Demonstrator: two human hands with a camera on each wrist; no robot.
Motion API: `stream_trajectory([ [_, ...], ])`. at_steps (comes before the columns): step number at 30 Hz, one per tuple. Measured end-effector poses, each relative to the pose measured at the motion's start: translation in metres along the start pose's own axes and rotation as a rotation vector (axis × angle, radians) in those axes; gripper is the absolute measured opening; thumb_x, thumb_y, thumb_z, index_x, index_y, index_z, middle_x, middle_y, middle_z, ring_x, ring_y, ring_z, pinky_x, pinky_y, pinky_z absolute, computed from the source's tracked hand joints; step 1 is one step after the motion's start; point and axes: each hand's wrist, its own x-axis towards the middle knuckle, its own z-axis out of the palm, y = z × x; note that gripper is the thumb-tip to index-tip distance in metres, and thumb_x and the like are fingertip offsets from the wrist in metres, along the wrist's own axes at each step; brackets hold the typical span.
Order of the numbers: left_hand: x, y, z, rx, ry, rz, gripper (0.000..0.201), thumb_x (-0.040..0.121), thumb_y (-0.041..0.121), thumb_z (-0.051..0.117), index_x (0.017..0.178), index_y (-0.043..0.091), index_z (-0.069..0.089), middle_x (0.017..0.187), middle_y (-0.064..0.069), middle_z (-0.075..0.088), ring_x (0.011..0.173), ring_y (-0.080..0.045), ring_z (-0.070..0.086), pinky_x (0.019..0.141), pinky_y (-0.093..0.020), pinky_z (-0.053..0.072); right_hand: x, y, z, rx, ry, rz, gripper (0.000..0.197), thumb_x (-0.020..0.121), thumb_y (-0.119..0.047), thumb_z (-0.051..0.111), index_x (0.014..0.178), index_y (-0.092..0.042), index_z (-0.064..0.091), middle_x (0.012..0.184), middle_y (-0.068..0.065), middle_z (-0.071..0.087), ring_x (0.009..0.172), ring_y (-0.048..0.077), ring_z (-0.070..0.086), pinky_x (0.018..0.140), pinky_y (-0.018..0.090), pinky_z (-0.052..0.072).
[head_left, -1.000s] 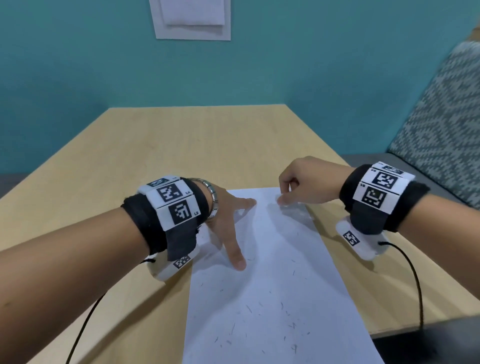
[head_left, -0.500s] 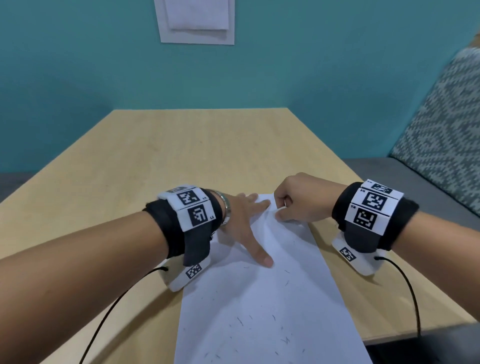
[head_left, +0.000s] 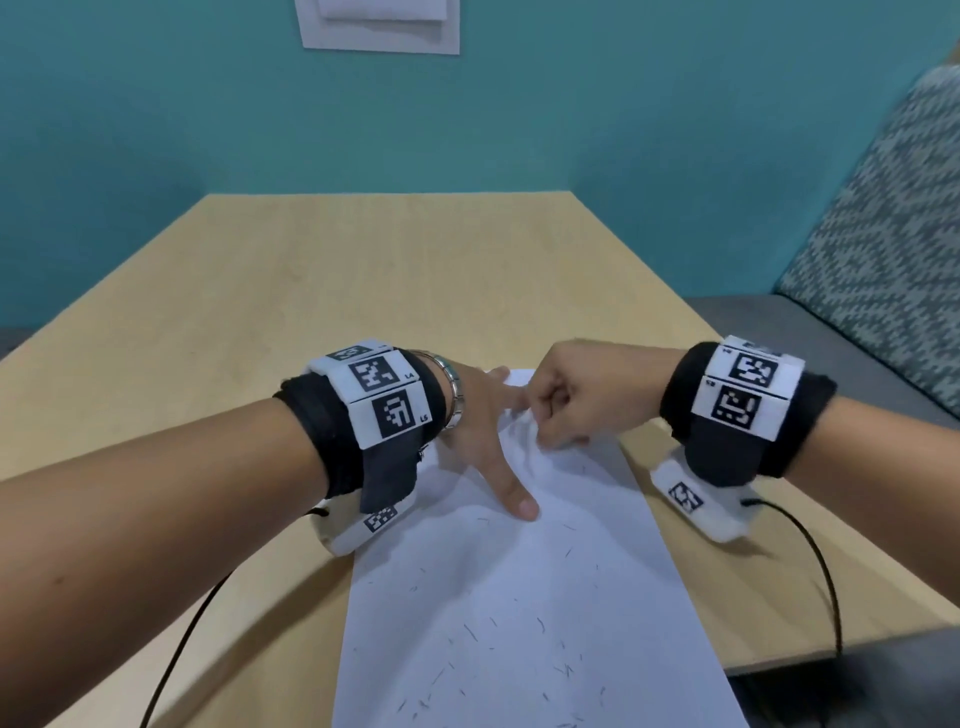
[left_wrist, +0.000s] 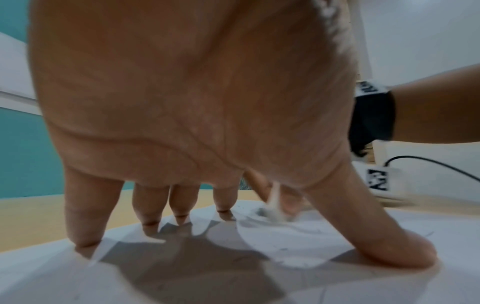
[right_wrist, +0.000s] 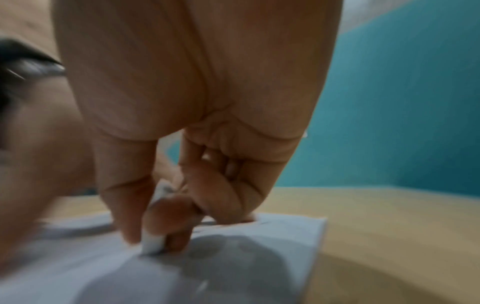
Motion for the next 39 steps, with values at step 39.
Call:
stream_trajectory([
  [39, -0.007, 0.004, -0.001, -0.014, 0.013, 0.038, 0.100, 0.057, 0.079, 0.073, 0.143, 0.053, 0.029, 0.160, 0.014, 0.012, 0.145, -0.017, 0.022, 0.115, -0.042, 0.026, -0.006, -0.022, 0.009, -0.095, -0.045, -0.069, 0.023, 0.082, -0.019, 0.072, 0.063, -0.020, 0.058, 0.050, -0.011, 0.051, 0.047, 0.004, 0.044, 0.048, 0.017, 0.038],
])
